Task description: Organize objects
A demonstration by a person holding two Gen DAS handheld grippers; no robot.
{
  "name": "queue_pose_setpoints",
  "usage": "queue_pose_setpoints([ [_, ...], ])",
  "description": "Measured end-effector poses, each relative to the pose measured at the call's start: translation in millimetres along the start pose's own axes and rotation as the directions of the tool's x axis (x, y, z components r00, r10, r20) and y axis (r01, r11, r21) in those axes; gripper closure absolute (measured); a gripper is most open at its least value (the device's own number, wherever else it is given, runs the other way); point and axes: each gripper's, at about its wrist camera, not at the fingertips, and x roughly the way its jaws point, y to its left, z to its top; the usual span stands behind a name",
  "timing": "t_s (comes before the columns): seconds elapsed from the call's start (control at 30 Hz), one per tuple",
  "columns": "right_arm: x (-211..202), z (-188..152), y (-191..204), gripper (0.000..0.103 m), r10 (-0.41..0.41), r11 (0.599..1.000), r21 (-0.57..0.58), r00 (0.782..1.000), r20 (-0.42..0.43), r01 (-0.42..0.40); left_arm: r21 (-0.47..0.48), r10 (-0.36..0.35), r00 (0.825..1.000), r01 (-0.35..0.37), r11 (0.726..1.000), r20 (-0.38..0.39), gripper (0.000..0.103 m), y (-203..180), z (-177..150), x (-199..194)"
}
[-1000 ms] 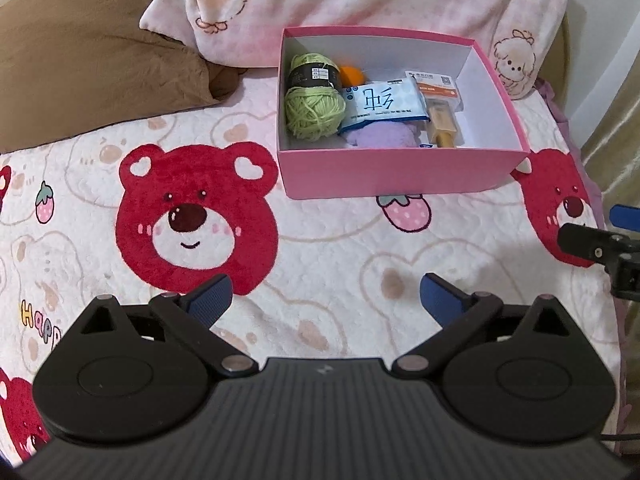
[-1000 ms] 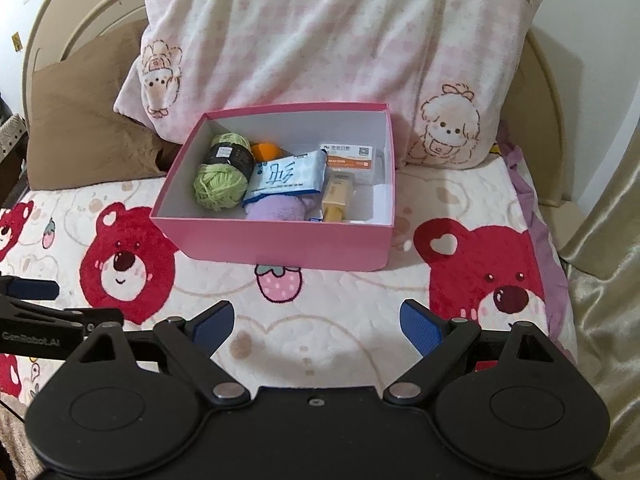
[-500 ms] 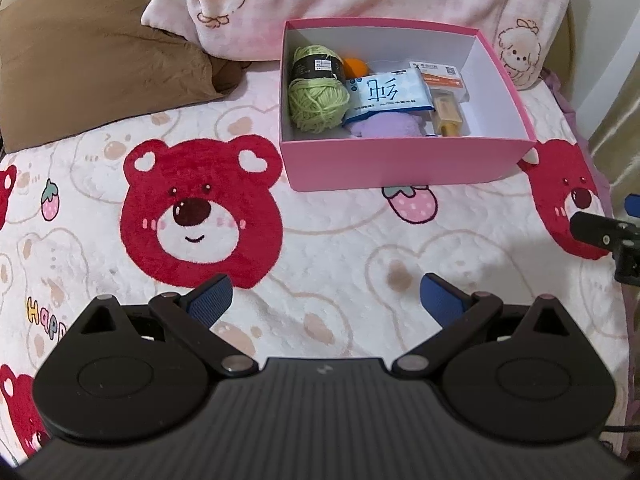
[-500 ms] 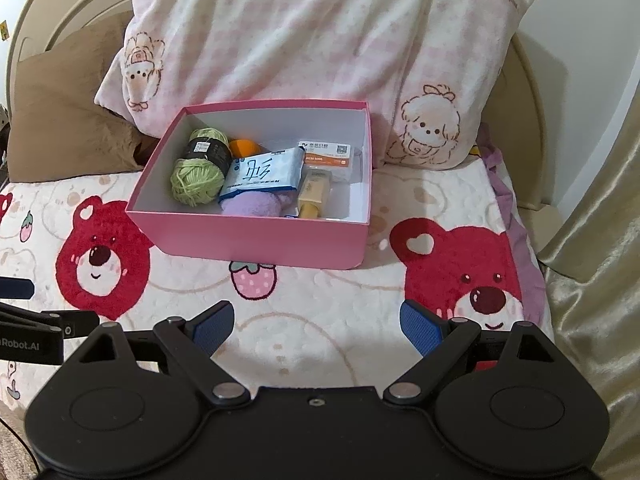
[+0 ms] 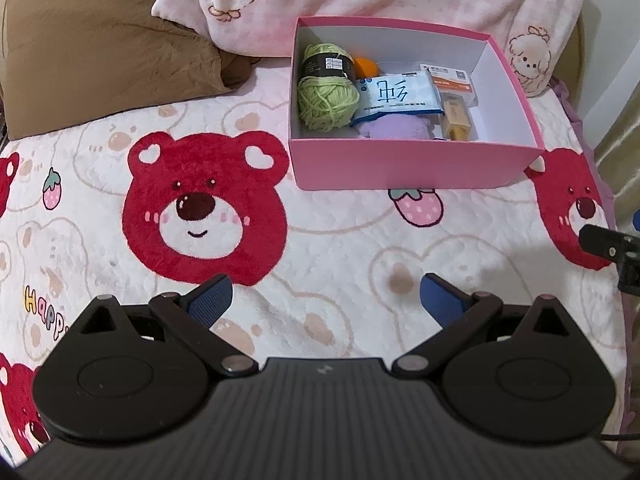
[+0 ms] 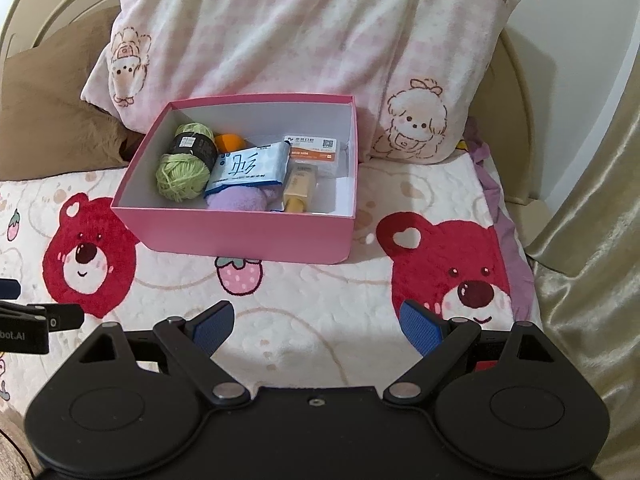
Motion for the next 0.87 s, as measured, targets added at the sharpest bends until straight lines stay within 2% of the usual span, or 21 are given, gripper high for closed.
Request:
queue_pose_setpoints([
  [0.3, -0.6, 0.9, 0.9, 0.011, -0.017, 1.000, -0.004, 1.000, 0.004, 0.017, -0.024, -0.005, 1.000, 0.005, 1.000, -0.028, 0.001, 4.0, -1.1, 1.1],
  [0.87, 1.6, -0.2, 2.9, 0.011, -0.023, 1.000, -0.011, 1.000, -0.008, 0.023, -0.012, 0.020, 1.000, -0.020, 1.000, -0.012, 0.000, 5.1, 1.1, -0.3],
])
